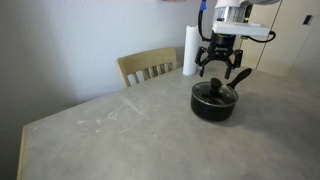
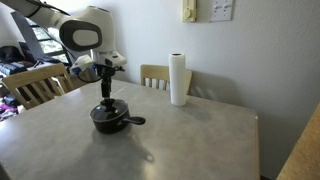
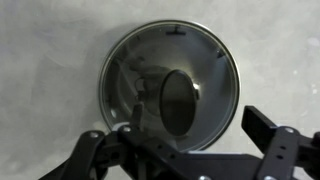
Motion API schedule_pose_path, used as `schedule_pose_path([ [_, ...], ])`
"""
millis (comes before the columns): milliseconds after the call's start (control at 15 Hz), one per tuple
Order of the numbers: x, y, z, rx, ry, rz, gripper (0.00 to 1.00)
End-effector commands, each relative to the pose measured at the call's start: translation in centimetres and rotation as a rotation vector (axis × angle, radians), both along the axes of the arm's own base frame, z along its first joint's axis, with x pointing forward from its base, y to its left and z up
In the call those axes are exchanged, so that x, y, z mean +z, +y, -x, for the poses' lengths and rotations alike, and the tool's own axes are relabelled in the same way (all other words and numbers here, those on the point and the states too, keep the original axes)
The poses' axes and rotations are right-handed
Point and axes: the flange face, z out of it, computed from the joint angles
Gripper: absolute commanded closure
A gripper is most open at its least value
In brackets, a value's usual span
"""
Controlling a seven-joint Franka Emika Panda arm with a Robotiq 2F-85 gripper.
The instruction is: Uncover the pot and put the lid on the table
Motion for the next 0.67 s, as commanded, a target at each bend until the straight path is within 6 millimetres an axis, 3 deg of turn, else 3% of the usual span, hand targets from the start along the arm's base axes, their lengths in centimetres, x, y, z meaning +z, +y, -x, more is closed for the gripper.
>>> schedule_pose_path([
  [0, -1.2, -0.4, -0.3, 0.058, 0.015, -0.011, 0.00],
  [467, -1.3, 1.1, 0.6, 0.065, 0.027, 0.039, 0.00],
  [533, -1.4, 1.2, 0.7, 0.066, 0.027, 0.046, 0.06],
  [600, -1.4, 1.4, 0.7, 0.065, 0.030, 0.050, 0.26],
])
